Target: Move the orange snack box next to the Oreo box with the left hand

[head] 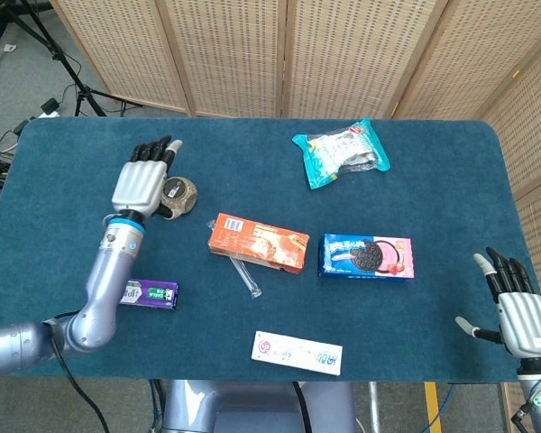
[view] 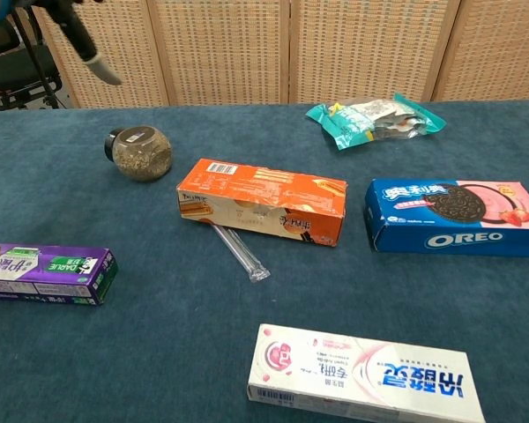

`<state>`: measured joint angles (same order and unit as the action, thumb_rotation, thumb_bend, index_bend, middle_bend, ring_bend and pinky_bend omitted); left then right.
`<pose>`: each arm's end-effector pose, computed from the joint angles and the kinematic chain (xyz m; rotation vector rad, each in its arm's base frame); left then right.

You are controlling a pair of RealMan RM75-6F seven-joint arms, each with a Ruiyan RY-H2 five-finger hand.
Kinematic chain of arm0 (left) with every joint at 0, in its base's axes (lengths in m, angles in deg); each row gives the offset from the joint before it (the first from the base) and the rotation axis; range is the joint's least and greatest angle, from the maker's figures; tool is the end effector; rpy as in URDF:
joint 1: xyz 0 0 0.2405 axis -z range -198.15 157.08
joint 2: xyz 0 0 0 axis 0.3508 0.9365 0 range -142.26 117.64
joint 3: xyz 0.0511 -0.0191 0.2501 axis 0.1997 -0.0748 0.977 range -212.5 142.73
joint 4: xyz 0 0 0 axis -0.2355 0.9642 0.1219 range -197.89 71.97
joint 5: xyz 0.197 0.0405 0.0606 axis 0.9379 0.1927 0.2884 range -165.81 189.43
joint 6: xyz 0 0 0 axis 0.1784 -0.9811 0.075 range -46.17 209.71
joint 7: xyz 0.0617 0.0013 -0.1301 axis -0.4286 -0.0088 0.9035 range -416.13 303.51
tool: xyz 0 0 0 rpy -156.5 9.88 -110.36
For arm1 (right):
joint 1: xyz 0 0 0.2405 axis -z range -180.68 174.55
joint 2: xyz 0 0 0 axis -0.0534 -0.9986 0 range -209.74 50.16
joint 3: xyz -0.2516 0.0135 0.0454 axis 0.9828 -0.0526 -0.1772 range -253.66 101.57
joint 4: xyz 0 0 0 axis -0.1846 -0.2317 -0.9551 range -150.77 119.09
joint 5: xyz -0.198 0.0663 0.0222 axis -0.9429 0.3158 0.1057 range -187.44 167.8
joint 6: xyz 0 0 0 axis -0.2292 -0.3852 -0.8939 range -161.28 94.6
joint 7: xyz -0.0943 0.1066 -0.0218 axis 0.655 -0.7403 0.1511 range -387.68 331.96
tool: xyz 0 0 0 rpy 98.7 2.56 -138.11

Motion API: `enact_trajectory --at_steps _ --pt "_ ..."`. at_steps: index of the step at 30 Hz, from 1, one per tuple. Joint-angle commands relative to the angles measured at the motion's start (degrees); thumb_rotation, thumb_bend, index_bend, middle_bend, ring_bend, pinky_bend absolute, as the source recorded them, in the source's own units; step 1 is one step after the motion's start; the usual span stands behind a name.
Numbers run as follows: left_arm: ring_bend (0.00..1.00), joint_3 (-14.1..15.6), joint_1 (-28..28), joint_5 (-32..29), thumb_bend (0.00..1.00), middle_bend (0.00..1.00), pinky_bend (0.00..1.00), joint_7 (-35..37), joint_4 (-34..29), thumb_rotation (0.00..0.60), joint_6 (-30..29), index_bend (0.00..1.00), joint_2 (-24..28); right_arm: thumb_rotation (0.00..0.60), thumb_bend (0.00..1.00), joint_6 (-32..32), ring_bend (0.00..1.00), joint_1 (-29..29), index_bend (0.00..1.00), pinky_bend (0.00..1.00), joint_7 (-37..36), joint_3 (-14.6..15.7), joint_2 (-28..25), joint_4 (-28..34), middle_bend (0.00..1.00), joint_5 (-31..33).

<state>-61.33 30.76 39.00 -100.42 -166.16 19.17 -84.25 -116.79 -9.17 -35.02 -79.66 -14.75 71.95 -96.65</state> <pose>-0.0832 0.3977 0.1083 -1.5385 -0.9490 -0.8536 -0.3199 -0.1919 0.1593 1.3882 -0.9435 0.9685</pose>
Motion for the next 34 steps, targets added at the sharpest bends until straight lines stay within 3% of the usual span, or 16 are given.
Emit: enact_trajectory --at_steps 1,4,9,15,20,25,34 --pt "0.0 7.3 -12.8 18.5 0.01 0.0 0.0 12.4 -5.6 0.6 0.0 0.0 10.2 0.6 0.05 -0.3 0.0 0.1 0.0 0.0 0.6 -0.1 0.1 0.3 0.0 0.1" --pt "0.0 10.9 -17.4 26.5 0.01 0.0 0.0 17.1 -5.9 0.6 -2.3 0.0 11.8 0.6 0.05 -0.9 0.0 0.3 0.0 0.0 1.3 -0.2 0.2 0.5 0.0 0.0" --pt "0.0 20.6 -28.4 45.4 0.01 0.0 0.0 27.9 -2.1 0.6 -12.1 0.0 10.4 0.6 0.05 -1.8 0.0 0.6 0.0 0.0 3.1 -0.1 0.5 1.0 0.0 -0.5" --pt "0.0 27.2 -36.3 55.9 0.02 0.0 0.0 32.4 7.9 0.6 -21.9 0.0 4.4 0.6 0.05 -1.9 0.0 0.6 0.0 0.0 5.3 0.1 1.0 1.4 0.0 -1.0" --pt "0.0 29.2 -40.6 60.1 0.02 0.0 0.0 35.7 15.6 0.6 -27.8 0.0 -0.8 0.6 0.05 -2.5 0.0 0.8 0.0 0.0 6.7 0.2 1.1 1.9 0.0 -1.2" --pt "0.0 28.6 -41.9 61.8 0.02 0.0 0.0 36.4 16.7 0.6 -30.4 0.0 -0.5 0.6 0.05 -2.6 0.0 1.0 0.0 0.0 7.8 0.1 1.1 2.3 0.0 -0.9" --pt "0.0 28.4 -42.0 61.5 0.03 0.0 0.0 39.0 17.4 0.6 -27.2 0.0 -0.8 0.6 0.05 -2.1 0.0 1.2 0.0 0.0 10.2 0.9 1.5 3.6 0.0 -1.3"
